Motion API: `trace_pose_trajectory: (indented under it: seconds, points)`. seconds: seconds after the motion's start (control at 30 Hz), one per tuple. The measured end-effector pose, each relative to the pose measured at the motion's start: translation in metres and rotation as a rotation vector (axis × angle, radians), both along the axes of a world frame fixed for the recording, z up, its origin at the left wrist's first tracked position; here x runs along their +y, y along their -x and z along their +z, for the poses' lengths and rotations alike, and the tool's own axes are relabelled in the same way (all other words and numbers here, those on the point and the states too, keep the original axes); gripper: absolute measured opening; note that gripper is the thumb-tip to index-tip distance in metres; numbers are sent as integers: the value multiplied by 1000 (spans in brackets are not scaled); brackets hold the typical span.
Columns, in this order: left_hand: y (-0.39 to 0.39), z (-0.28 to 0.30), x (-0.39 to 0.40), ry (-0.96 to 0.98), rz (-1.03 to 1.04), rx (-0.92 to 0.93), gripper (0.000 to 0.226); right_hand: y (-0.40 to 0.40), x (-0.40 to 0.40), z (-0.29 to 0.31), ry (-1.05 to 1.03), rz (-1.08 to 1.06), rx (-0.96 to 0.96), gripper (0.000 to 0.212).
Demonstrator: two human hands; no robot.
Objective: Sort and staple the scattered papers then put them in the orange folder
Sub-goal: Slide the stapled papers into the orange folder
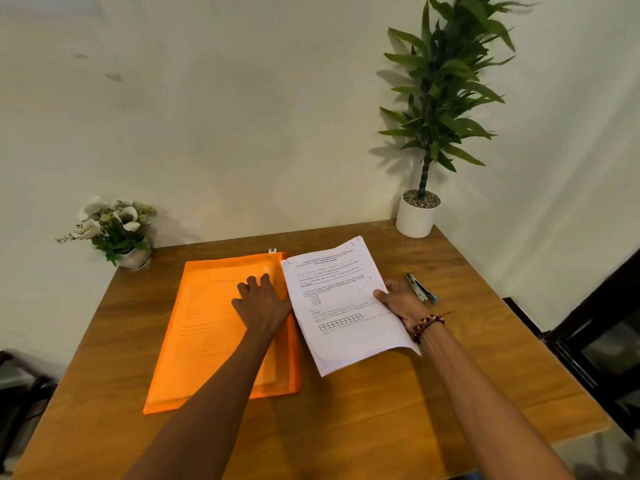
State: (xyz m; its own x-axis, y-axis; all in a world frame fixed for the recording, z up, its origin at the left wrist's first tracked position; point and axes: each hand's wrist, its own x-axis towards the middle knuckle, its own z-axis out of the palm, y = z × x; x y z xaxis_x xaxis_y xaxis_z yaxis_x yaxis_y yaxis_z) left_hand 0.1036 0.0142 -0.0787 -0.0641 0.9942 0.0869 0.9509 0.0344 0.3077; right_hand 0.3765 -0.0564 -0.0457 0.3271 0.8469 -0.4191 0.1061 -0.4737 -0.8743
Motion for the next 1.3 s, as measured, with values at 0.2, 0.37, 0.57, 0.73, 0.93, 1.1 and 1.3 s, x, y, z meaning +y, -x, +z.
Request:
trace_pose_trajectory:
  seconds: [0.2,0.37,0.57,0.73,0.93,1.1,1.3]
  points:
    - [-3,-3,3,-33,45,16,57,-1,-4,6,21,17,-82,32]
    - [-1,-7,7,-98,25,14,26,-5,-4,3,22,14,-143,31]
    - [-3,-20,-2,-157,-4,-44,57,-7,-6,3,9,20,-185,27]
    - [2,-31,-1,-41,-54,-132,78,-5,-3,2,5,7,-167,28]
    - [5,-31,-1,-228,-58,-155,35,-2,-7,2,-4,-3,-165,29]
    - [11,-21,-3,-286,42,-391,18,0,-8,3,-8,9,-154,28]
    - [25,-12,0,-274,80,-684,25,1,-3,14,31,159,-195,20]
